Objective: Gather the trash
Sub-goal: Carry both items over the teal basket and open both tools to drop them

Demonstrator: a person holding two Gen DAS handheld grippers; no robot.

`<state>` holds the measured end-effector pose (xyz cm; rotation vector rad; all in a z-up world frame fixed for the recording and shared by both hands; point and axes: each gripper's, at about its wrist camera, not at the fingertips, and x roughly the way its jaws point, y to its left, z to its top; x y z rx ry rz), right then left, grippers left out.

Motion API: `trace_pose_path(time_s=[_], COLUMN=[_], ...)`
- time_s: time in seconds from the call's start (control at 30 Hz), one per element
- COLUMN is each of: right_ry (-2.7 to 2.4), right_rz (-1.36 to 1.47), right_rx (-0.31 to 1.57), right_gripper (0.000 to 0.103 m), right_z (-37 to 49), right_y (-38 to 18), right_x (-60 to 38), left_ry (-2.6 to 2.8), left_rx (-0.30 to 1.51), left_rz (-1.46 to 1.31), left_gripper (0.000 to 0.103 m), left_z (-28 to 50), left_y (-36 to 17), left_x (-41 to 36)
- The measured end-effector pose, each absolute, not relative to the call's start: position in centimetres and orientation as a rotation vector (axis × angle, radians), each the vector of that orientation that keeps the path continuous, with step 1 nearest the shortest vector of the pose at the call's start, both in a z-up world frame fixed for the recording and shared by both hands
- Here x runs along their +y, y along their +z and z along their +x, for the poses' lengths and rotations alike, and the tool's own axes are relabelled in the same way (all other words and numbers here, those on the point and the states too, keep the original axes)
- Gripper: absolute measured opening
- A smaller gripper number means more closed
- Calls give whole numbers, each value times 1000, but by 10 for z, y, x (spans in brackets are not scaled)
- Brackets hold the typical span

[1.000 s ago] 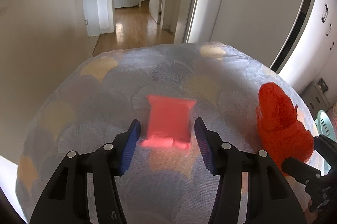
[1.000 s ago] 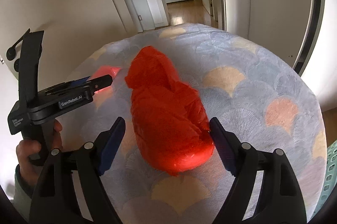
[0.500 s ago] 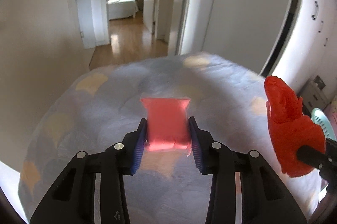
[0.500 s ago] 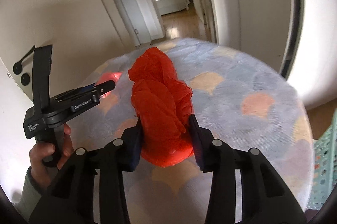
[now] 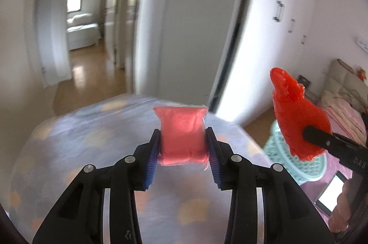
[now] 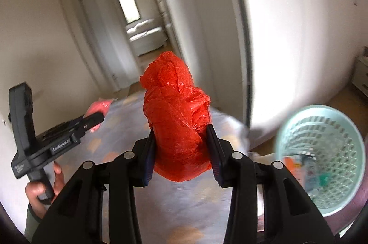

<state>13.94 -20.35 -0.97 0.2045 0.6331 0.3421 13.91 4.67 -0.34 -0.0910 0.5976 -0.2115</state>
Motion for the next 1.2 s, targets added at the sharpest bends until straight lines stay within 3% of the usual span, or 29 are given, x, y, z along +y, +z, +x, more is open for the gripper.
trace_pose_path(time_s=[0.47,0.9,1.13,1.2], right_ry=[-58,-216,-231,-234], right_rz=[456,562,608,609], right_rx=[693,818,828,827], right_gripper=[37,40,57,57], right_z=[118,133,138,137], right_y=[-30,-88,-98,-98], right_x=[-380,-446,-459,-458], left_ry=[-506,-632,-643,-644], left_rx=[615,744,781,791], left_rz=[30,98,96,96], left_gripper=[37,37,37,37], left_z=[147,181,192,197], left_y=[-5,-48,-65,-69], left_x=[-129,-228,-247,-253])
